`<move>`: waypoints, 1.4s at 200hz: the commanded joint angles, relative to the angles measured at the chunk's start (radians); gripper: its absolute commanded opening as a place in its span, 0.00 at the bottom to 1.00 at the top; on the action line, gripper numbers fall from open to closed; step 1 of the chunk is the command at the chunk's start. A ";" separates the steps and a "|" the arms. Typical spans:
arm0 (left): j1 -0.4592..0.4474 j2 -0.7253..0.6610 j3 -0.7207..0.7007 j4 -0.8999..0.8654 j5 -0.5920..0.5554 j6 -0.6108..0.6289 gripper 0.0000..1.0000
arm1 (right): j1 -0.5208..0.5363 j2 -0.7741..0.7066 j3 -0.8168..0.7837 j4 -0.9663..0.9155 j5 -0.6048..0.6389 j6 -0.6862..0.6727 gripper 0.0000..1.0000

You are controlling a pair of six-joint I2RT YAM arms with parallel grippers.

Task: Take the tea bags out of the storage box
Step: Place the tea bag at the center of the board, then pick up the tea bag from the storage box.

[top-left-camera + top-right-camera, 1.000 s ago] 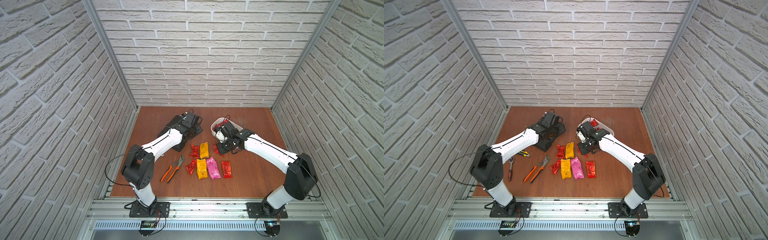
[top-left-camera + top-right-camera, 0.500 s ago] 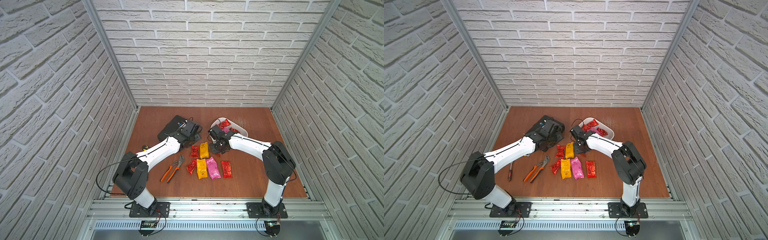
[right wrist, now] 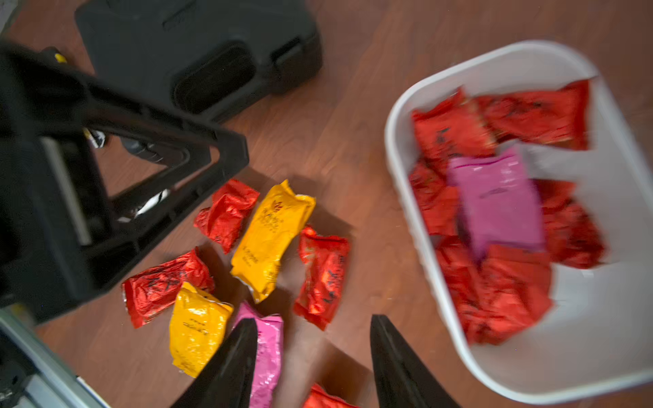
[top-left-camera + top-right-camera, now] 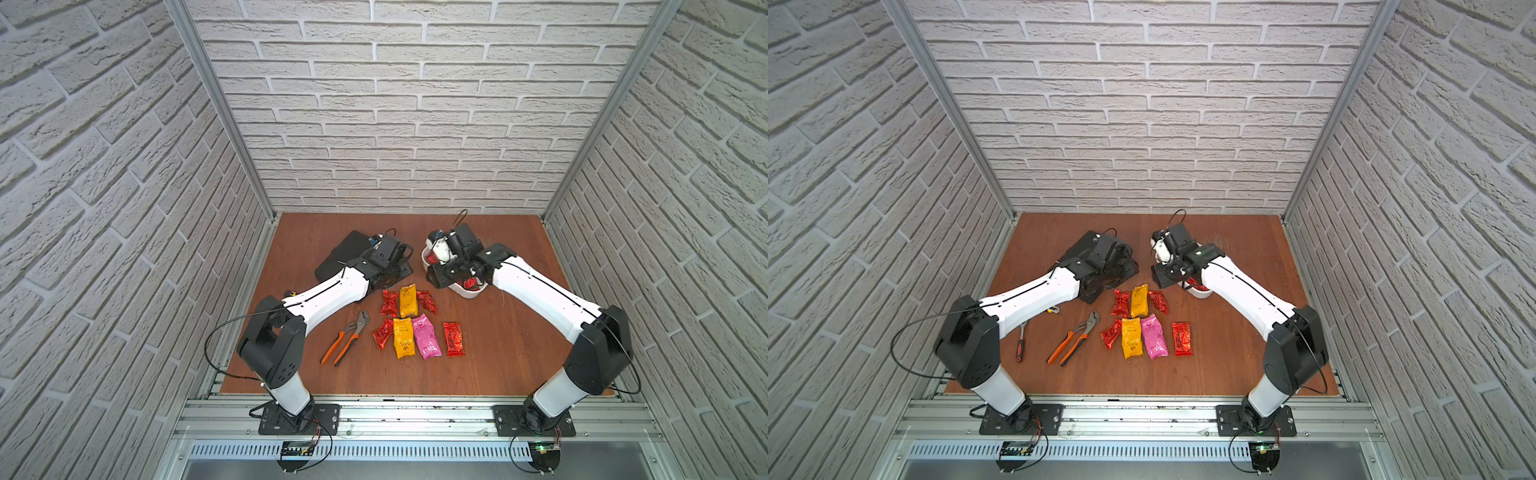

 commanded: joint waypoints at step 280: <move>0.067 0.445 0.364 0.037 0.246 -0.127 0.48 | -0.244 0.495 0.287 -0.214 -0.173 -0.367 0.28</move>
